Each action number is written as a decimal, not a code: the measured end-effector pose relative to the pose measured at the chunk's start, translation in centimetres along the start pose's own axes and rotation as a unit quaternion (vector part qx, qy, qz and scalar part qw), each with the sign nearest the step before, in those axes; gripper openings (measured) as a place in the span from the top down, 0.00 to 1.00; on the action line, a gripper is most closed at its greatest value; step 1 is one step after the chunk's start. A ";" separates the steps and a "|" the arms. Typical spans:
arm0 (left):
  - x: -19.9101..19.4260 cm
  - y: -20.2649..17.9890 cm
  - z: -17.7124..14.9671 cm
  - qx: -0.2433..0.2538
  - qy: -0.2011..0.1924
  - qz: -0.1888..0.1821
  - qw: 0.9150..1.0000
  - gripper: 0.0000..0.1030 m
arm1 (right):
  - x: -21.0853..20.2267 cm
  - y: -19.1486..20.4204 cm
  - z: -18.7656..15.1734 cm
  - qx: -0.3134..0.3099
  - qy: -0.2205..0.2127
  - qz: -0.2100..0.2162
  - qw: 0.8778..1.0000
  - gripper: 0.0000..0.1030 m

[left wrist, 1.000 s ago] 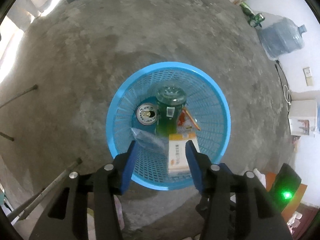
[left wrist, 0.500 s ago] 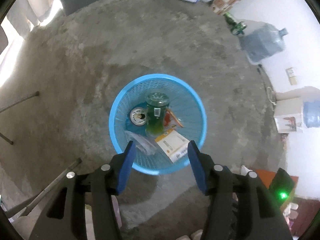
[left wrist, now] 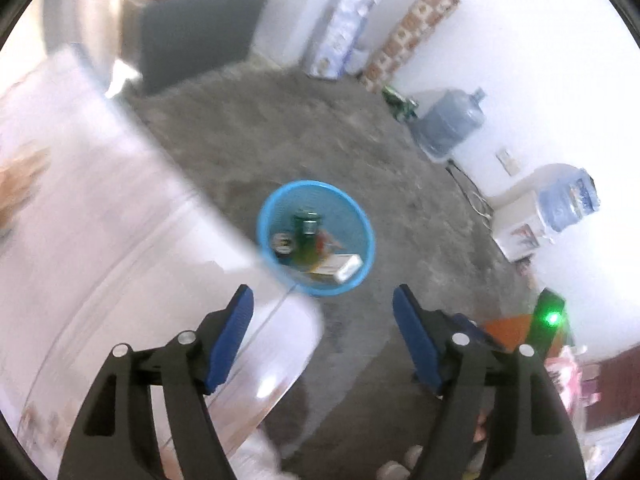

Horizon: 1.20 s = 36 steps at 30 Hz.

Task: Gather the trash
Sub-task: 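Move both tools back from the wastebasket to the table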

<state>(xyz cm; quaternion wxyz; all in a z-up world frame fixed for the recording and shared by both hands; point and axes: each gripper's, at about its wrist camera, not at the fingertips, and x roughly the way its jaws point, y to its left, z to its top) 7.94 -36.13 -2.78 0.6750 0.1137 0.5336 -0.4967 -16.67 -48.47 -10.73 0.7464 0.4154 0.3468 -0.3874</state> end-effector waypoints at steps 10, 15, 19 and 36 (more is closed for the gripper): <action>-10.1 7.7 -10.9 -0.033 -0.081 0.096 0.991 0.30 | -3.8 10.7 -2.8 -0.155 -0.028 -0.035 0.987 0.08; -15.5 10.1 -14.2 -0.023 -0.138 0.141 0.980 0.30 | -4.6 17.3 -4.9 -0.258 -0.041 -0.034 0.965 0.08; -20.6 12.5 -17.5 -0.039 -0.202 0.170 0.964 0.27 | -5.0 21.5 -7.6 -0.328 -0.051 -0.040 0.943 0.08; -23.6 18.9 -24.1 -0.070 -0.261 0.216 0.938 0.26 | -1.4 38.9 -7.1 -0.407 -0.086 0.128 0.900 0.08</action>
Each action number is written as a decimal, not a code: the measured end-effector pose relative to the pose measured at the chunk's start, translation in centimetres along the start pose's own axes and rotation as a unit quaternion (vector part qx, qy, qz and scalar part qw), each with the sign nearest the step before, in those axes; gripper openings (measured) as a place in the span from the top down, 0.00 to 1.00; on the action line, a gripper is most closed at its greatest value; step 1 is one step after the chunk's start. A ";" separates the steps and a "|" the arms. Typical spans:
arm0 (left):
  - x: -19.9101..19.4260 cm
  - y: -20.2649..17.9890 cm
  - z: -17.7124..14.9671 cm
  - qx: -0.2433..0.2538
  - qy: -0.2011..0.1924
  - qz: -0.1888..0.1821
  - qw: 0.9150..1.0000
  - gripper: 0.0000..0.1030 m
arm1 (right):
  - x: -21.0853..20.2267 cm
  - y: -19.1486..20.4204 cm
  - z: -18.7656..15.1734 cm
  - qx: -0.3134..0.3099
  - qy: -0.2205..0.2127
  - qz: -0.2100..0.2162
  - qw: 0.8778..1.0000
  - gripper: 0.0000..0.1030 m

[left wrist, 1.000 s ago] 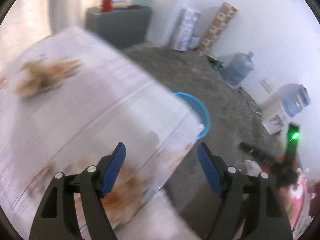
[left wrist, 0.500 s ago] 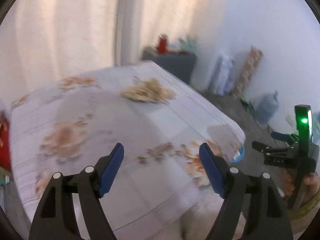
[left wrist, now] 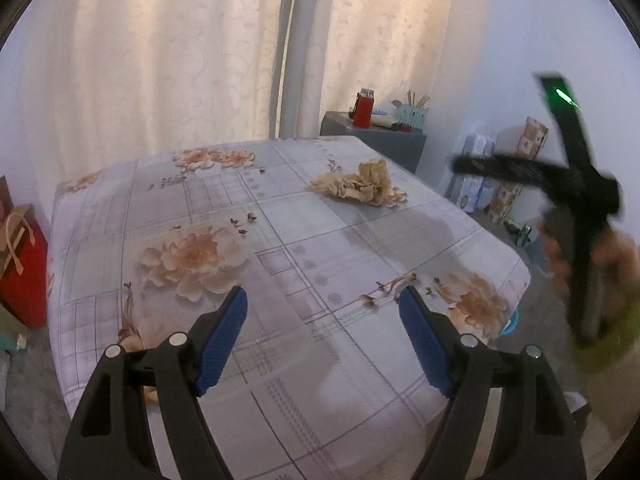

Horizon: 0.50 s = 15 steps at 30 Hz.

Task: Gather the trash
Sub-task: 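Move both tools back from the wastebasket to the table, then grasp the crumpled tan paper with the right tool and lift it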

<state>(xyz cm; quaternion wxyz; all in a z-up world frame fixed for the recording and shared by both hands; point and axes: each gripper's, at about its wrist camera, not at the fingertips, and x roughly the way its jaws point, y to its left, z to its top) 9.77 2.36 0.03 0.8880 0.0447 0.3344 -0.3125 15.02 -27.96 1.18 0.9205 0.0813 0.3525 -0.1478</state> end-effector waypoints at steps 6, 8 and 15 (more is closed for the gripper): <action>0.7 0.5 -0.4 -0.013 0.006 -0.008 1.000 0.26 | 9.2 -0.8 4.2 0.071 0.112 0.053 0.990 0.08; 1.0 0.8 -0.4 -0.014 0.009 -0.006 1.000 0.26 | 12.0 -0.4 5.0 0.083 0.142 0.062 0.984 0.08; 1.2 1.3 -1.0 0.001 0.014 0.016 1.000 0.26 | 19.8 1.9 6.7 0.062 0.221 0.039 0.972 0.08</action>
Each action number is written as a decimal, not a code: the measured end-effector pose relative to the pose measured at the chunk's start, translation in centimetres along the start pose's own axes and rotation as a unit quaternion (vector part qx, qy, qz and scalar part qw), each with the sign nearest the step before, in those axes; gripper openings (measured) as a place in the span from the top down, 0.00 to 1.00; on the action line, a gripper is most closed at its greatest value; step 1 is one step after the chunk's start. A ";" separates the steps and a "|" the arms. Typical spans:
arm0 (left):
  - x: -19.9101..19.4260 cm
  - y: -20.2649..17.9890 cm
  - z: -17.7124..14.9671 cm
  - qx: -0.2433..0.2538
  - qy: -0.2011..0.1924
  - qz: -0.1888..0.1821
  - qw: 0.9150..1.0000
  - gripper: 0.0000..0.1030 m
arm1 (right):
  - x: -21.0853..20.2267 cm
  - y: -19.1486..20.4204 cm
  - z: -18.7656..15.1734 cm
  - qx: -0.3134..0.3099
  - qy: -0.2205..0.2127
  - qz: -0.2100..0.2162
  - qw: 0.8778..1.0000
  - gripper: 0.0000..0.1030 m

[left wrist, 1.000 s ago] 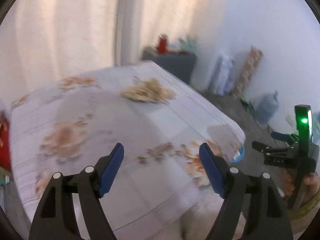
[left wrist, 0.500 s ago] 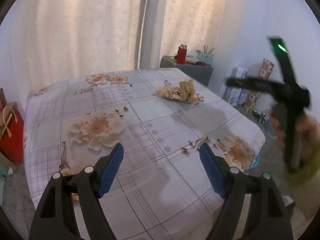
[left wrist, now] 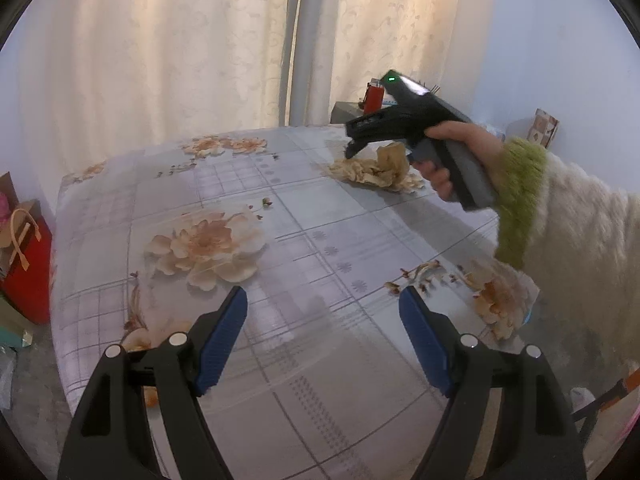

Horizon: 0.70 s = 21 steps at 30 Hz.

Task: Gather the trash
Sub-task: 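Grasp the crumpled tan paper with the right tool and lift it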

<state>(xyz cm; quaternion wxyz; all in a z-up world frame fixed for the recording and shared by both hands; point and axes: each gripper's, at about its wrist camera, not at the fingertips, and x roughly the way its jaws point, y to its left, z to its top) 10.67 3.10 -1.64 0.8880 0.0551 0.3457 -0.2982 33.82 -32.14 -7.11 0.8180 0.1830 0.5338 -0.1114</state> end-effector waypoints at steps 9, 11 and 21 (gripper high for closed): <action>1.1 0.2 -0.5 0.021 0.011 0.029 0.999 0.26 | 0.8 3.5 -2.0 -0.079 0.000 -0.059 0.995 0.17; 1.4 -0.1 -0.6 0.027 0.014 0.031 0.999 0.26 | 0.1 3.8 -3.3 -0.087 -0.008 -0.064 0.994 0.23; 2.4 -0.7 -1.3 0.044 0.032 0.048 0.997 0.26 | -5.4 2.4 -13.7 -0.067 -0.043 -0.041 0.996 0.48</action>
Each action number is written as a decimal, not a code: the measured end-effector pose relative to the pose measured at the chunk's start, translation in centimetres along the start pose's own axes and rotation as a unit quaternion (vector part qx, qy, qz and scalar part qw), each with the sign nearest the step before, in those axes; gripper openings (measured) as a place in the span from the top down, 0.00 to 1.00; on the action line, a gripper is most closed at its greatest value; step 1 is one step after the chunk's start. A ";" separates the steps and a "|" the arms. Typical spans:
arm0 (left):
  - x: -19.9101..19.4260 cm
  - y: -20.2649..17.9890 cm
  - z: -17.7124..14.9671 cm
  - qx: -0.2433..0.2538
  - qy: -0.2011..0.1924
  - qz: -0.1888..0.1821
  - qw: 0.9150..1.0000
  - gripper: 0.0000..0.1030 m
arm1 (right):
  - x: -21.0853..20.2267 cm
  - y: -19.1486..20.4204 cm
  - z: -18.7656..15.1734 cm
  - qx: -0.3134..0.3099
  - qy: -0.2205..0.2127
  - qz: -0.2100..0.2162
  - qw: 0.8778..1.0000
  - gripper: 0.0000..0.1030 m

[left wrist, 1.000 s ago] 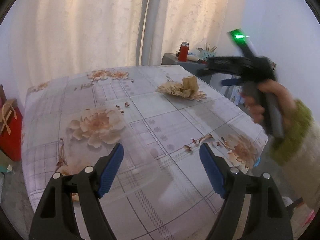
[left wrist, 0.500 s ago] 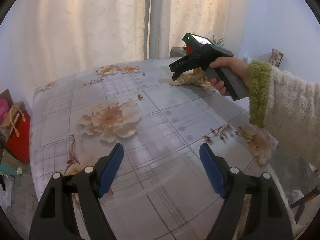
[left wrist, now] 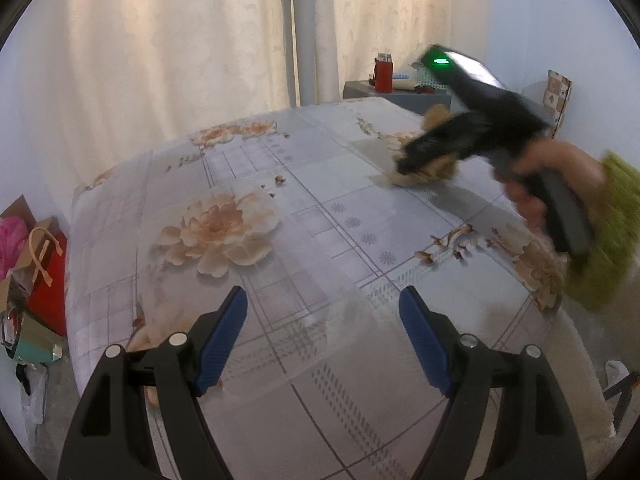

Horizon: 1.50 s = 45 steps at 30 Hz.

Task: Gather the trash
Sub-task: 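Grasp the crumpled tan paper with the right tool and lift it, then grasp the clear plastic container with the left tool while the right tool holds the paper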

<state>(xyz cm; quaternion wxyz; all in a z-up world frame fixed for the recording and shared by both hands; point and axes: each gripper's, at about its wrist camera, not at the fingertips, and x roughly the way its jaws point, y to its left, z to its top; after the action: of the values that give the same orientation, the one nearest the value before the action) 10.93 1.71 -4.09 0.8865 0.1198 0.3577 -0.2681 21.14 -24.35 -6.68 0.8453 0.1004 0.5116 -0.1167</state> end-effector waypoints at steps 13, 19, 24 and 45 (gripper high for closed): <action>0.2 -2.6 -1.3 0.058 0.032 -0.005 0.998 0.90 | -3.7 -3.6 -6.6 0.073 -0.024 0.053 0.996 0.48; -2.0 -1.6 -3.0 0.031 0.082 -0.084 0.993 0.88 | -4.2 -3.6 -8.5 0.084 -0.034 0.066 0.994 0.48; -3.3 0.1 -3.0 -0.032 0.083 -0.095 0.992 0.55 | -4.3 -3.6 -9.3 0.086 -0.038 0.070 0.993 0.44; -2.2 -3.4 -3.9 0.110 0.078 -0.011 0.991 0.59 | -5.7 -1.5 -10.2 0.044 -0.036 0.069 0.996 0.26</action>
<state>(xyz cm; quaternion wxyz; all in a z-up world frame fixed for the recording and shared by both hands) 5.52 1.35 -5.40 0.8343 0.2331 0.3951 -0.3059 9.57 -22.32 -6.37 0.8637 0.1685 0.4675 -0.0842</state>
